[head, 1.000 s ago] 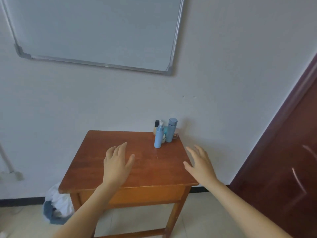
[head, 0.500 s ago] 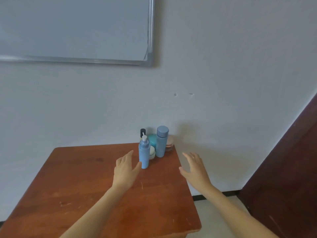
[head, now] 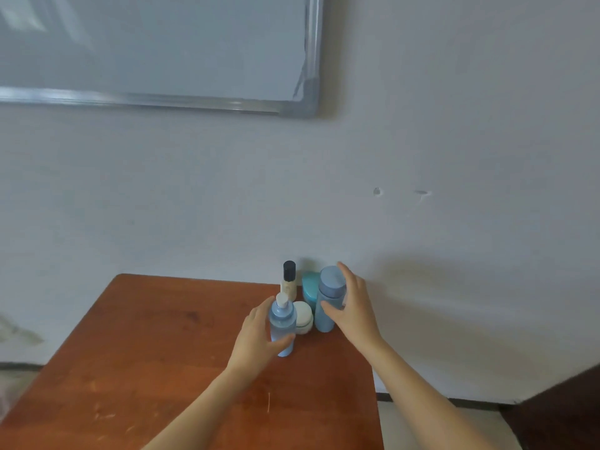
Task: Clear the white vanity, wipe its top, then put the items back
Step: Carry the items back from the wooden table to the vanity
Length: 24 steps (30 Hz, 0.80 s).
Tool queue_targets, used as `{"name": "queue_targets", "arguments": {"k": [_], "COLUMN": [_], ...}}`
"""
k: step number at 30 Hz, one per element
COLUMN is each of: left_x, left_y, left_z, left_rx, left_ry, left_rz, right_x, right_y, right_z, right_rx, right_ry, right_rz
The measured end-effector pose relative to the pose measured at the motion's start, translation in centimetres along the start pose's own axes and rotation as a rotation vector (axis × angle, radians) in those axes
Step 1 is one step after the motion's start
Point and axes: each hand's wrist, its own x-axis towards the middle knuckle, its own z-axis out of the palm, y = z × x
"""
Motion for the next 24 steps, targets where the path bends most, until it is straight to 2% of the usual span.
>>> {"name": "queue_targets", "arguments": {"k": [6, 12, 18, 21, 24], "left_x": [1.2, 1.1, 0.9, 0.9, 0.7], "left_y": [-0.3, -0.9, -0.8, -1.2, -1.4], "left_z": [0.8, 1.1, 1.2, 1.2, 0.2], "left_rx": [-0.08, -0.125, -0.174, -0.202, -0.205], "left_ry": [-0.007, -0.04, -0.032, -0.07, -0.144], "left_rz": [-0.021, -0.035, 0.002, 0.036, 0.089], "right_x": [2.3, 2.3, 1.2, -1.4, -4.9], "right_y": [1.0, 1.8, 1.2, 0.8, -0.1], "right_z": [1.0, 1.8, 2.2, 2.2, 2.0], "right_rx": [0.11, 0.145, 0.146, 0.138, 0.118], "right_ry": [-0.016, 0.096, 0.156, 0.236, 0.314], "right_rz": [-0.037, -0.071, -0.01, -0.004, 0.085]}}
